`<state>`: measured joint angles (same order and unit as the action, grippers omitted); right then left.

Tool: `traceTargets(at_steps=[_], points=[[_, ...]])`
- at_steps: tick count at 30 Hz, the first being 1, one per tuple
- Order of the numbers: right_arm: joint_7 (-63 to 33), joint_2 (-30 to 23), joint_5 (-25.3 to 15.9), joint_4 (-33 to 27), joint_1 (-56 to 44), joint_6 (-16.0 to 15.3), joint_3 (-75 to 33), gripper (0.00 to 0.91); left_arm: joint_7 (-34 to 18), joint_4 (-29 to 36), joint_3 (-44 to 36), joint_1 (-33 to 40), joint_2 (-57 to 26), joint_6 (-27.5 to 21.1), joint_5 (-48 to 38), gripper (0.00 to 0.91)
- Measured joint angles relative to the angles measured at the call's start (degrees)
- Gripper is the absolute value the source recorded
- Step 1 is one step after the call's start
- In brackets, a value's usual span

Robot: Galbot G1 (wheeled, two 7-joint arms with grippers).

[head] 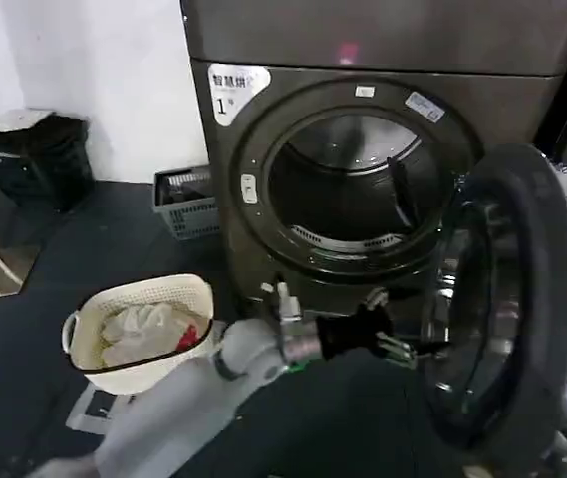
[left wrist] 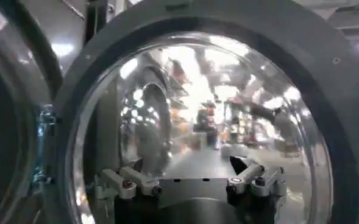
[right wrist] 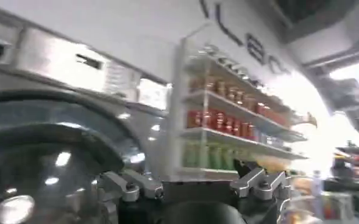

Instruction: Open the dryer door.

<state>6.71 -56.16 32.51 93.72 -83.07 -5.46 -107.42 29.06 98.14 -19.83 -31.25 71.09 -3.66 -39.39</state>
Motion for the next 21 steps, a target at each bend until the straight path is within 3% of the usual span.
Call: traceTargets(at_steps=[12, 21], points=[[-3.6, 1.2, -2.4, -1.1, -2.6, -0.8, -7.2, 0.907, -5.4, -6.9, -4.0, 3.5, 9.5, 3.1, 1.7, 0.907], [-3.3, 1.8, -2.7, -1.4, -4.9, -0.9, -10.8, 0.907, -5.0, -11.9, -6.9, 5.9, 15.5, 4.9, 5.0, 0.907]])
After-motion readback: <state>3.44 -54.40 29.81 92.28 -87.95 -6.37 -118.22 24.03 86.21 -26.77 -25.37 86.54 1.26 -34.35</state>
